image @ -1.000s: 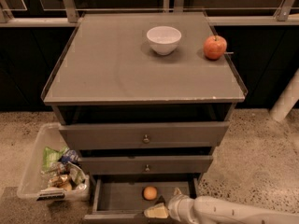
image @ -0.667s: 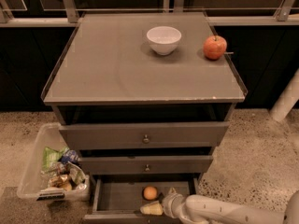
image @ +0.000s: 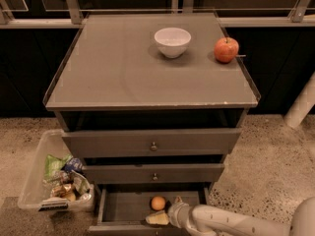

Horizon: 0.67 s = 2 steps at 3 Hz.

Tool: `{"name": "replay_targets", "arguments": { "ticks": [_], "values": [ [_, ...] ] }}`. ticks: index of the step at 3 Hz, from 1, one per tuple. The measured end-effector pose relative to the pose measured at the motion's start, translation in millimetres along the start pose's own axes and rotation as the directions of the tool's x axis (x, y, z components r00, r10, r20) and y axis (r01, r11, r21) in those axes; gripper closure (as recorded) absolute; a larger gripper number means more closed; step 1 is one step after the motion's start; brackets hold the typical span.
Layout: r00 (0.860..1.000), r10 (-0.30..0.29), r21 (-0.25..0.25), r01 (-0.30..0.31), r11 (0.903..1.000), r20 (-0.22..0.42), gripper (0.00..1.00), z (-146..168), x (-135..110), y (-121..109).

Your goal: Pick orange from bottom drawer and place on counter

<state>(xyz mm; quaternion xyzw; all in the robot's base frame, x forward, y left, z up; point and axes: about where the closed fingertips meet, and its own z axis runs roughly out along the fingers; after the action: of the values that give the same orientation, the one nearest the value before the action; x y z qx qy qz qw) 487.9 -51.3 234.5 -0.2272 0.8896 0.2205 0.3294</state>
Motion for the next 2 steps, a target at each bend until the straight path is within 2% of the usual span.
{"name": "replay_targets", "arguments": {
  "ticks": [1, 2],
  "values": [
    [0.998, -0.060, -0.027, 0.061, 0.9978, 0.018, 0.00, 65.0, -4.3, -2.2],
    [0.997, -0.070, -0.026, 0.071, 0.9972, 0.014, 0.00, 66.4, -4.0, -1.4]
  ]
}}
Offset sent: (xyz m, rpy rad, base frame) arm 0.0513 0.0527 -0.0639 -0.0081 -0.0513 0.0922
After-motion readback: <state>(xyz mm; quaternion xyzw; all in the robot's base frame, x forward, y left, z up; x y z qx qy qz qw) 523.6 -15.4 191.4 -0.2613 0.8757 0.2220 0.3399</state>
